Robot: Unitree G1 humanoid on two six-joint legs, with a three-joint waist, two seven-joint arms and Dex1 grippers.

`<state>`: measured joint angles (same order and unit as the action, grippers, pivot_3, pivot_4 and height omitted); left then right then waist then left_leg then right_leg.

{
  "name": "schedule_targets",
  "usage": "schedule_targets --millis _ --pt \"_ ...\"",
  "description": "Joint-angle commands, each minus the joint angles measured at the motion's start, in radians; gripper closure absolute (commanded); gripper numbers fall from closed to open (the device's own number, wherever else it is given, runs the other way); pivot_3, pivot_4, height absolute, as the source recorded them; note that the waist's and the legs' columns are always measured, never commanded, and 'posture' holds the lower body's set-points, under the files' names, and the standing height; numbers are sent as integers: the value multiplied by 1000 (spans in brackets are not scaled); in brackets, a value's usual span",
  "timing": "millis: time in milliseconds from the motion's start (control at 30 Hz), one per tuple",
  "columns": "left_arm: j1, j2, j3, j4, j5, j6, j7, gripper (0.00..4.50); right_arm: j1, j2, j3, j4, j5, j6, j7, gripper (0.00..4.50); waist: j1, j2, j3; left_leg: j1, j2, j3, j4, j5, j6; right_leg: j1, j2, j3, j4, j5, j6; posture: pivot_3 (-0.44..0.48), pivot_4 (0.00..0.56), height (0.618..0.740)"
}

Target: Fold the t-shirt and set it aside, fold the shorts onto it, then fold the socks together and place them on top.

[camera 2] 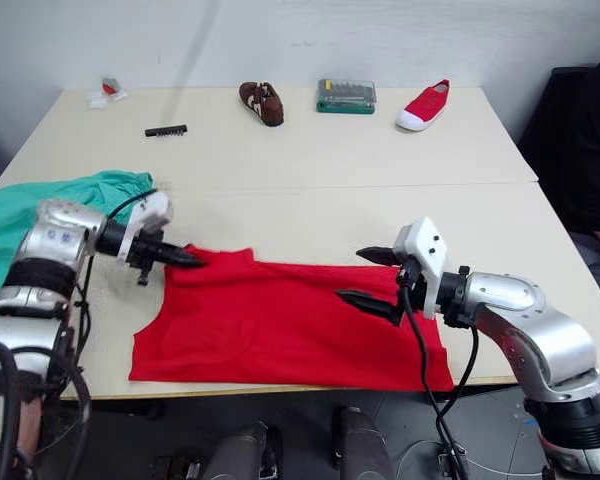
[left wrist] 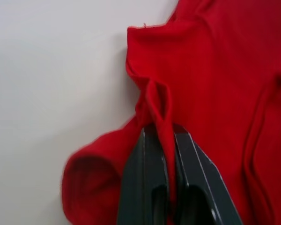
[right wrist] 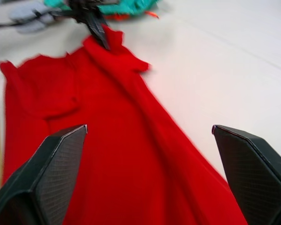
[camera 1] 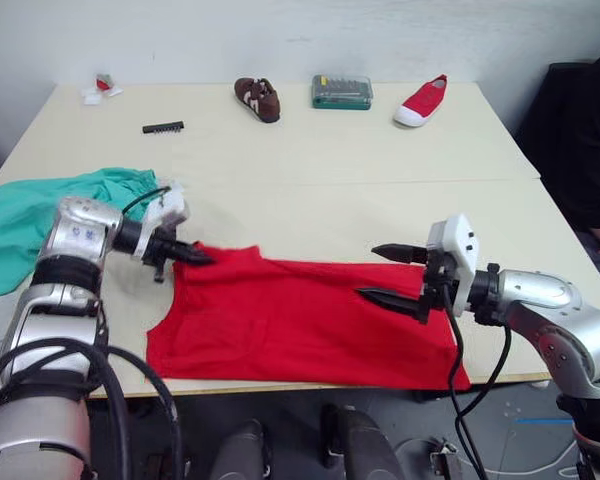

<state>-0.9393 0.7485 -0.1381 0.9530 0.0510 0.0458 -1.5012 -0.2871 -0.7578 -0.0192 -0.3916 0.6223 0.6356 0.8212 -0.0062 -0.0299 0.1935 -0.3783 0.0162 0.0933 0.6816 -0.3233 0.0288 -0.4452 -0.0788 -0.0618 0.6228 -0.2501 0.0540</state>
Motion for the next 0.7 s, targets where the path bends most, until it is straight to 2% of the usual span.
schedule_targets --millis 33,233,400,567,700 --pt "73 25 6 -119 -26 -118 -39 4473 30 -9 3 -12 -30 -21 16 110 4 0 0 0 0 0 0 0 0 0 0 0 0 0 0 0 150 740" --pt "142 -21 66 -205 -85 -301 88 4473 53 0 11 -14 -48 -27 41 110 9 0 0 0 -1 -1 1 0 1 1 -3 0 1 0 0 0 150 740" --pt "87 -51 91 -149 -82 -383 184 4473 49 14 19 -1 -64 -31 49 110 9 0 0 0 -1 -1 1 0 1 1 -2 0 1 0 0 0 150 740" --pt "15 -35 83 -75 -74 -353 190 4473 47 28 22 -2 -74 -32 53 110 5 0 0 0 -1 0 1 1 1 1 0 -1 1 0 0 0 150 740" --pt "-31 -26 95 -12 -87 -257 189 4473 51 36 24 -4 -83 -38 54 110 4 0 0 1 -1 1 1 1 1 1 0 -4 1 0 1 0 150 740"
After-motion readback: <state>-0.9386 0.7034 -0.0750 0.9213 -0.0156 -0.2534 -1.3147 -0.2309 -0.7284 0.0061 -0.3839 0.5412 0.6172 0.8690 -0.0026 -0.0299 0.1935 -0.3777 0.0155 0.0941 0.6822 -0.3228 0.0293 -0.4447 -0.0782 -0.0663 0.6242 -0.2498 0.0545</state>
